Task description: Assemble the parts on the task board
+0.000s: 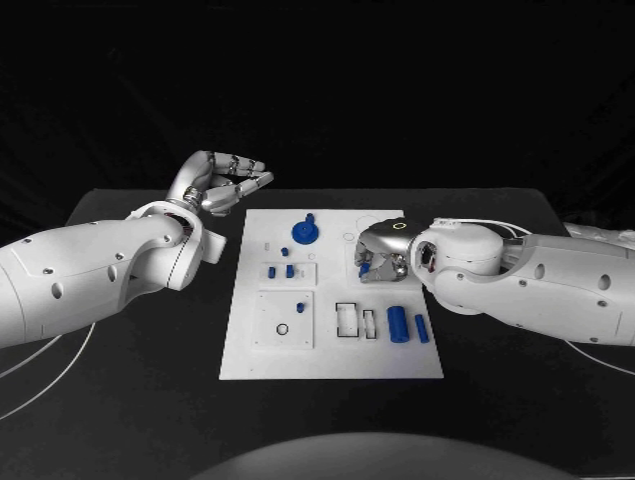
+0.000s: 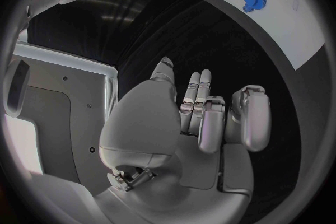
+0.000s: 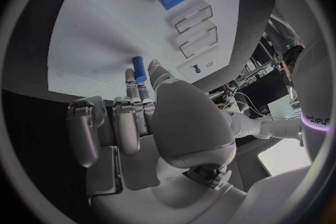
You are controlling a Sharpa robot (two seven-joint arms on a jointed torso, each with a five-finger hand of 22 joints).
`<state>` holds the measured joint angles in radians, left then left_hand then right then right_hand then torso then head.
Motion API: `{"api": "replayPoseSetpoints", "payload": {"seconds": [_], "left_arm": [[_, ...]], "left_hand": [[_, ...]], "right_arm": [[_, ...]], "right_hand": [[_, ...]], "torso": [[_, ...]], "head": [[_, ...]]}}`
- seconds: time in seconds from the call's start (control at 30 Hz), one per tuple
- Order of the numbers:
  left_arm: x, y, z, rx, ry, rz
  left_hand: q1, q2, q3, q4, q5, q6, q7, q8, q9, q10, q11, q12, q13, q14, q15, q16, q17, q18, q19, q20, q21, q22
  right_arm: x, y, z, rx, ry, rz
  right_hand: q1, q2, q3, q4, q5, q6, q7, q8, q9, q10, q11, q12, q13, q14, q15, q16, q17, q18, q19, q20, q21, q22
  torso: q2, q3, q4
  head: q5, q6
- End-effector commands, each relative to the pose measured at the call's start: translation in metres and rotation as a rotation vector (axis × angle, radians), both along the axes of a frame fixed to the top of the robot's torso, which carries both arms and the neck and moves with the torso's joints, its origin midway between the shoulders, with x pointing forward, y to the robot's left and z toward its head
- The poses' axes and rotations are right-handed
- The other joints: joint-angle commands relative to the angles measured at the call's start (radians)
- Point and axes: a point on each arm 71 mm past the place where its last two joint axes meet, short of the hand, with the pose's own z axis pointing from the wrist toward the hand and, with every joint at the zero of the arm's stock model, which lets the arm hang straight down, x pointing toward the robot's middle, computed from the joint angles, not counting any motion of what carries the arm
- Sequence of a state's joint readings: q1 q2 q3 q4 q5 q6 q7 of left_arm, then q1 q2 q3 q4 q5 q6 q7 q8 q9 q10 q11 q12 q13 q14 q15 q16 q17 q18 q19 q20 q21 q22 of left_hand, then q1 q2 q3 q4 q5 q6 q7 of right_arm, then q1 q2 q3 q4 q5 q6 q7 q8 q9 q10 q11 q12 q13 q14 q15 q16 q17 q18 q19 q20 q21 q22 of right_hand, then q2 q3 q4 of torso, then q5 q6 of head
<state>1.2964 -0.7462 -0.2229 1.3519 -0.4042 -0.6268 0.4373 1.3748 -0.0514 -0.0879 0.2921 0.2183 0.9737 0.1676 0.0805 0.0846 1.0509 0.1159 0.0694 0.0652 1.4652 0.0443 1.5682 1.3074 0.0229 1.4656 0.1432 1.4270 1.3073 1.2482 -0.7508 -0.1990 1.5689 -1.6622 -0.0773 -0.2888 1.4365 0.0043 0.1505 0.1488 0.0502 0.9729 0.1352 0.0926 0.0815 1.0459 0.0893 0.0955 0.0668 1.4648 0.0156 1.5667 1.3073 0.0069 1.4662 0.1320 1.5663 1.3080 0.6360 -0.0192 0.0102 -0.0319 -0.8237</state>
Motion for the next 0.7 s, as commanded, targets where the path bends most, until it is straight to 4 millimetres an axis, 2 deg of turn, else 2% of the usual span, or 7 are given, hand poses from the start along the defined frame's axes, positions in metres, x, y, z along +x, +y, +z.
{"api": "replayPoseSetpoints", "payload": {"seconds": [0.03, 0.3, 0.57, 0.7], "left_arm": [[-0.0006, -0.0016, 0.0007, -0.007, -0.001, -0.015], [-0.0006, 0.0008, 0.0008, -0.005, -0.002, -0.008], [-0.0006, 0.0007, 0.0009, -0.005, -0.002, -0.009], [-0.0005, 0.001, 0.0008, -0.005, -0.002, -0.008]], "left_hand": [[0.002, 0.01, 0.007, 0.0, -0.003, 0.005, 0.0, -0.006, -0.001, -0.002, 0.0, -0.005, -0.001, 0.106, 0.002, 0.003, 0.263, 0.011, 0.015, 0.003, -0.004, 0.218], [0.002, 0.01, 0.007, 0.0, -0.003, 0.005, 0.0, -0.006, -0.001, -0.002, 0.0, -0.005, -0.001, 0.106, 0.002, 0.003, 0.263, 0.011, 0.015, 0.003, -0.004, 0.218], [0.002, 0.01, 0.007, 0.0, -0.003, 0.005, 0.0, -0.006, -0.001, -0.002, 0.0, -0.005, -0.001, 0.106, 0.002, 0.003, 0.263, 0.011, 0.015, 0.003, -0.004, 0.218], [0.002, 0.01, 0.007, 0.0, -0.003, 0.005, 0.0, -0.006, -0.001, -0.002, 0.0, -0.005, -0.001, 0.106, 0.002, 0.003, 0.263, 0.011, 0.015, 0.003, -0.004, 0.218]], "right_arm": [[0.0003, -0.0007, -0.0029, -0.044, 0.005, -0.008], [0.0008, -0.0008, -0.0055, -0.051, 0.008, -0.015], [0.0021, -0.0019, -0.0068, -0.06, 0.01, -0.027], [0.0023, -0.0019, -0.0071, -0.06, 0.01, -0.027]], "right_hand": [[0.018, 0.004, 0.009, -0.001, -0.003, 0.012, -0.002, 0.005, 0.002, 0.015, -0.003, 0.004, -0.001, 0.106, -0.009, 0.004, 0.263, -0.007, 0.105, -0.012, 0.004, 0.263], [0.033, 0.019, 0.028, 0.003, -0.002, 0.04, -0.016, 0.011, 0.003, 0.069, -0.019, 0.01, -0.003, 0.106, -0.023, 0.004, 0.263, -0.007, 0.105, -0.026, 0.004, 0.263], [0.037, 0.013, 0.031, 0.005, -0.003, 0.044, -0.017, 0.008, 0.001, 0.085, -0.021, 0.005, -0.005, 0.106, -0.028, 0.004, 0.263, -0.007, 0.105, -0.032, 0.004, 0.263], [0.036, 0.011, 0.032, 0.007, -0.003, 0.045, -0.016, 0.007, 0.001, 0.088, -0.021, 0.003, -0.005, 0.106, -0.028, 0.004, 0.263, -0.007, 0.105, -0.033, 0.004, 0.263]], "torso": [[0.0, -0.0002, -0.0008], [0.0, -0.0003, -0.0001], [-0.001, -0.0011, -0.0005], [-0.001, -0.0002, 0.0]], "head": [[0.001, -0.002], [0.0, -0.002], [-0.001, -0.002], [-0.001, 0.0]]}}
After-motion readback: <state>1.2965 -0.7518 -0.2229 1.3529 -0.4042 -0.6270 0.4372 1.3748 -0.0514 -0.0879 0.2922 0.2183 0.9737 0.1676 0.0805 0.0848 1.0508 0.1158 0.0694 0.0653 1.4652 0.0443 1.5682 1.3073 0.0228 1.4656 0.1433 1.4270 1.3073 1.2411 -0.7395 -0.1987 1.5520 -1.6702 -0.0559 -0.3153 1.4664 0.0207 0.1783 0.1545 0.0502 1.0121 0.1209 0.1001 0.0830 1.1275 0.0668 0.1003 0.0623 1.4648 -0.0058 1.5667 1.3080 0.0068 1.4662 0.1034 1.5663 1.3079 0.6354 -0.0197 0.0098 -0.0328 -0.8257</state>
